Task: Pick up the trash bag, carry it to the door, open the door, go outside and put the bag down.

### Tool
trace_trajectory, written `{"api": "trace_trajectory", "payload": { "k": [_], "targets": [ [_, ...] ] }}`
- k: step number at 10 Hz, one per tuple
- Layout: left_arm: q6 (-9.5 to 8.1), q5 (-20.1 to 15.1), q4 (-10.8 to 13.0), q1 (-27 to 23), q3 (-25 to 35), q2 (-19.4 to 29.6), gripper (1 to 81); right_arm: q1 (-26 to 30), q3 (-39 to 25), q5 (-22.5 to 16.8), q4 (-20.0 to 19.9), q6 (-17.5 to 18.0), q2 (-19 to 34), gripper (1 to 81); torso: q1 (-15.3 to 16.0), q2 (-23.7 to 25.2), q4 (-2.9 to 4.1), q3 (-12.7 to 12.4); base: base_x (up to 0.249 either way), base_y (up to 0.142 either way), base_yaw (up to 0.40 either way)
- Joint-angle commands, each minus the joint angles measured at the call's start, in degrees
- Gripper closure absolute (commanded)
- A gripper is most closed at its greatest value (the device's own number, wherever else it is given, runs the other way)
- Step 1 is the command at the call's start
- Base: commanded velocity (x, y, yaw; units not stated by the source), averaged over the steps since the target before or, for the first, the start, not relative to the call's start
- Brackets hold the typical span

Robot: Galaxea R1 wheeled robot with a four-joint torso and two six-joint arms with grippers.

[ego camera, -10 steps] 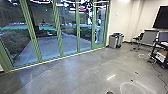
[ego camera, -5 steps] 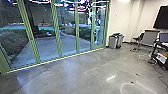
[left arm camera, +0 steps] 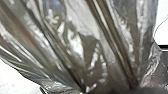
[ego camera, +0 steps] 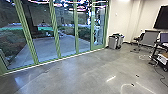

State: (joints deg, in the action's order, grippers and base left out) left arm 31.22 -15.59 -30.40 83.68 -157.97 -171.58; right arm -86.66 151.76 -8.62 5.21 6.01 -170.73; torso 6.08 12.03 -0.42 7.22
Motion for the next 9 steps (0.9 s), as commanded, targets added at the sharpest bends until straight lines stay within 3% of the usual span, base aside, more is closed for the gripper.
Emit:
{"api": "trace_trajectory", "payload": {
  "k": [1, 8, 9],
  "targets": [
    [0.16, -4.9, 0.0, -2.7, -0.1, 0.4, 81.1, 2.7, -0.2, -3.6, 0.2, -0.1, 0.1, 1.0, 0.0, 0.0, 0.0, 0.0, 0.136, 0.0, 0.0],
    [0.16, -4.8, 0.0, -2.7, -0.1, 0.4, 81.1, 2.8, -0.2, -3.6, 0.8, -0.1, -0.1, 1.0, 0.0, 0.0, 0.0, 0.0, 0.137, 0.0, 0.0],
    [0.16, -3.6, 0.1, -2.7, -0.1, 0.3, 81.1, 2.8, -0.2, -3.6, 0.8, -0.1, -0.1, 1.0, 0.0, 0.0, 0.0, 0.0, 0.155, 0.0, 0.0]
  ]
}}
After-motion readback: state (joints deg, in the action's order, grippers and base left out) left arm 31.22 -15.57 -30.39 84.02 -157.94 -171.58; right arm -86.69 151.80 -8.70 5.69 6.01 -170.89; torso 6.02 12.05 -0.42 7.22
